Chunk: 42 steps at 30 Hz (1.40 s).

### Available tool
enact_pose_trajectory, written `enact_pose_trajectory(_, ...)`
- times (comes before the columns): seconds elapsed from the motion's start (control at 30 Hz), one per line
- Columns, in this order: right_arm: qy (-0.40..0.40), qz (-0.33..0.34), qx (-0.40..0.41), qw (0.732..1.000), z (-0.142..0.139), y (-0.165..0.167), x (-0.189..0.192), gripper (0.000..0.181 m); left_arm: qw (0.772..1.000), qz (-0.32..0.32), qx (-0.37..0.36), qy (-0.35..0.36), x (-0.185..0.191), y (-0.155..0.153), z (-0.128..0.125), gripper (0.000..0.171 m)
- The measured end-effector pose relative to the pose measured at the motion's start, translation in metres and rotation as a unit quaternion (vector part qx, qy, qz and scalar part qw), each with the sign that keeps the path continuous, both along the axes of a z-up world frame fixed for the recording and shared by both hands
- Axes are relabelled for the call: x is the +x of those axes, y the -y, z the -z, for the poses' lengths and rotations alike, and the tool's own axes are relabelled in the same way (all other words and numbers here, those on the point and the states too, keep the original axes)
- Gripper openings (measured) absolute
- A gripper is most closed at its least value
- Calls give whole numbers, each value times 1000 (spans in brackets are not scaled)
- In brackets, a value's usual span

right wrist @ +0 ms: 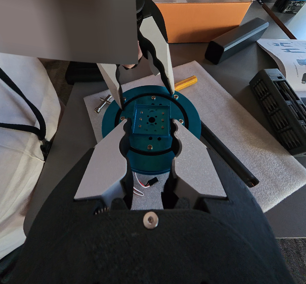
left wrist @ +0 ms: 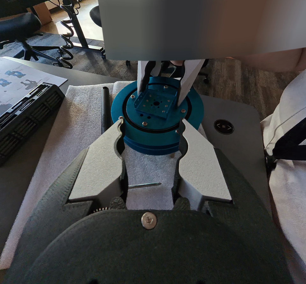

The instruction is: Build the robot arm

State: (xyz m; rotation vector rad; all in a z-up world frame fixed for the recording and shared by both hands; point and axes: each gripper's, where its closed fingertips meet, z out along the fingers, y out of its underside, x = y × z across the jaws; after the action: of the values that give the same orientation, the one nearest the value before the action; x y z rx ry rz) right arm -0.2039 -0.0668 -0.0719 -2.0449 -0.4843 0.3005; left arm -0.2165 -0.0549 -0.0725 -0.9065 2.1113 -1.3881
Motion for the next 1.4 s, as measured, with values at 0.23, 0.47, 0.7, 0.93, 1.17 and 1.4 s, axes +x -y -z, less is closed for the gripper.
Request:
enact_pose_trajectory(0.23,-12,2,-10,1000,0,0,0,48,1000,9,-25,-16,-6,0,-1,85)
enact_pose_trajectory(0.47,-21,23,-10,999,-2,-4,-2,48,1000,6,-2,-5,-8,4,0,78)
enact_pose_trajectory(0.7,3,10,-14,1000,0,-3,-2,45,1000,12,-20,2,-1,12,1,71)
enact_pose_trajectory(0.93,20,-28,-26,999,0,-3,-2,44,999,4,-34,12,3,11,2,68)
enact_pose_trajectory(1.17,24,-61,-31,997,0,-2,-2,43,999,6,-39,15,3,10,1,67)
enact_pose_trajectory(1.4,-16,-42,-30,999,-2,-4,-2,44,999,7,-48,15,2,10,0,67)
